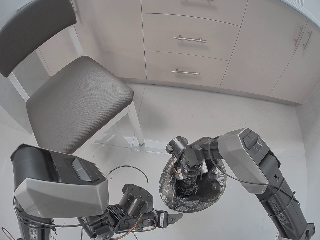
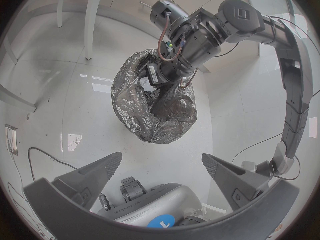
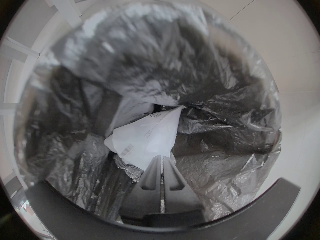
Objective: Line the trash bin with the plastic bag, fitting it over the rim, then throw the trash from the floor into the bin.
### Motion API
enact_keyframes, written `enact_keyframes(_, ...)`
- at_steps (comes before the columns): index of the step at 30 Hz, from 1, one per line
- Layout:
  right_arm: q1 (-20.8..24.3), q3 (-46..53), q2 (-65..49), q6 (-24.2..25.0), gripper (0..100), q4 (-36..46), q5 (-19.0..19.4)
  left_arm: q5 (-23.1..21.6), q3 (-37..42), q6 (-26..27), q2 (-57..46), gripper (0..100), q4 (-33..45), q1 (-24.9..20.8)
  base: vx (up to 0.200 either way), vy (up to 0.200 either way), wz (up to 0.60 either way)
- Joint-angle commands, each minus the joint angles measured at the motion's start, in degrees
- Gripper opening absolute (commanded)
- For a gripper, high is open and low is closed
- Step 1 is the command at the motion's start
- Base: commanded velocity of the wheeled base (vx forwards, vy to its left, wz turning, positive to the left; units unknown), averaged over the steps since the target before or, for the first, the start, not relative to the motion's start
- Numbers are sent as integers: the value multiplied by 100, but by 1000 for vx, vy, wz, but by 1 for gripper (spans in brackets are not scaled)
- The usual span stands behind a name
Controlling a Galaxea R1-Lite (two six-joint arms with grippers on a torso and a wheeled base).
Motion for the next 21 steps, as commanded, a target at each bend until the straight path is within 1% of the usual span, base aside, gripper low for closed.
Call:
enact_keyframes(1,-7,4,184,-10,0,-49,1,1,-1,-2,7,100,1,-1,0,0,0)
enact_keyframes(21,-218,4,527,-45,0,-278,-8,1,-1,6,25,100,-8,-1,0,0,0)
